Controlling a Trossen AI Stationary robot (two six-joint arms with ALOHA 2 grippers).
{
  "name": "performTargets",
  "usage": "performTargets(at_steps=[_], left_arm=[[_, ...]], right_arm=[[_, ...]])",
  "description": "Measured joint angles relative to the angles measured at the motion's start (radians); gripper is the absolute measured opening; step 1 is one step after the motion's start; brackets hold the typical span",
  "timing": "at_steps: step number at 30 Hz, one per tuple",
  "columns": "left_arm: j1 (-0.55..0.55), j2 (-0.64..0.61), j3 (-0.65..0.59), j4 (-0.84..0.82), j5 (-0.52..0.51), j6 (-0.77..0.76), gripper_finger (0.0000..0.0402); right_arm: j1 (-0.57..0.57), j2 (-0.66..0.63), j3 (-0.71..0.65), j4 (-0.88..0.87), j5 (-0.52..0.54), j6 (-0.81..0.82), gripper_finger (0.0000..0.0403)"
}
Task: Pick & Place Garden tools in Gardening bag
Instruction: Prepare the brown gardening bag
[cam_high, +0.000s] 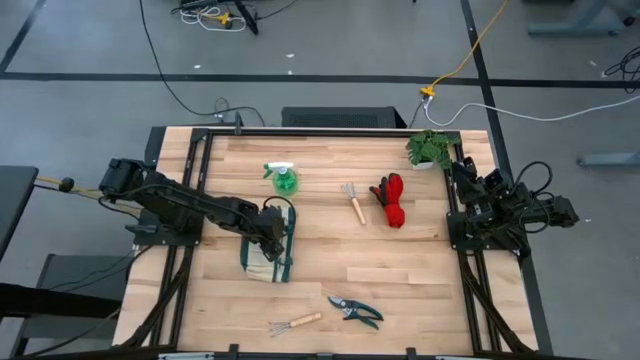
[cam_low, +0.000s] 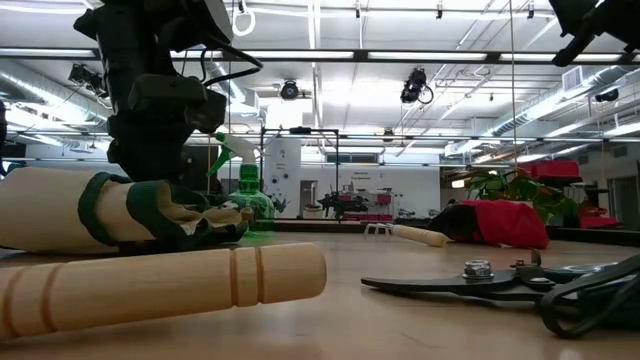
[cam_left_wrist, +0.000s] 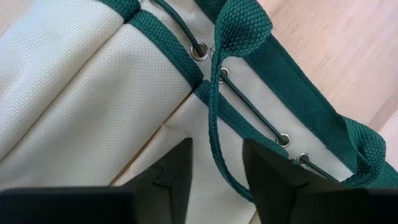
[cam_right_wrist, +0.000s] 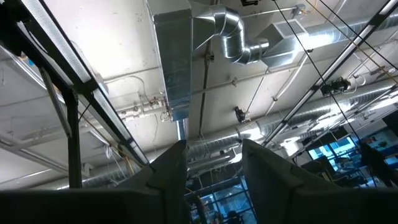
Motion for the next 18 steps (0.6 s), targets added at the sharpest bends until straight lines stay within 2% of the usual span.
performTargets(at_steps=[8,18], left_arm=[[0.001,0.0,0.0,0.0,0.0,0.0,0.0013],[0.001,0.0,0.0,0.048,0.015,-0.005,0.0008]], right_arm=[[0.0,0.0,0.0,0.0,0.0,0.0,0.0155],[0.0,0.0,0.0,0.0,0.0,0.0,0.0155]])
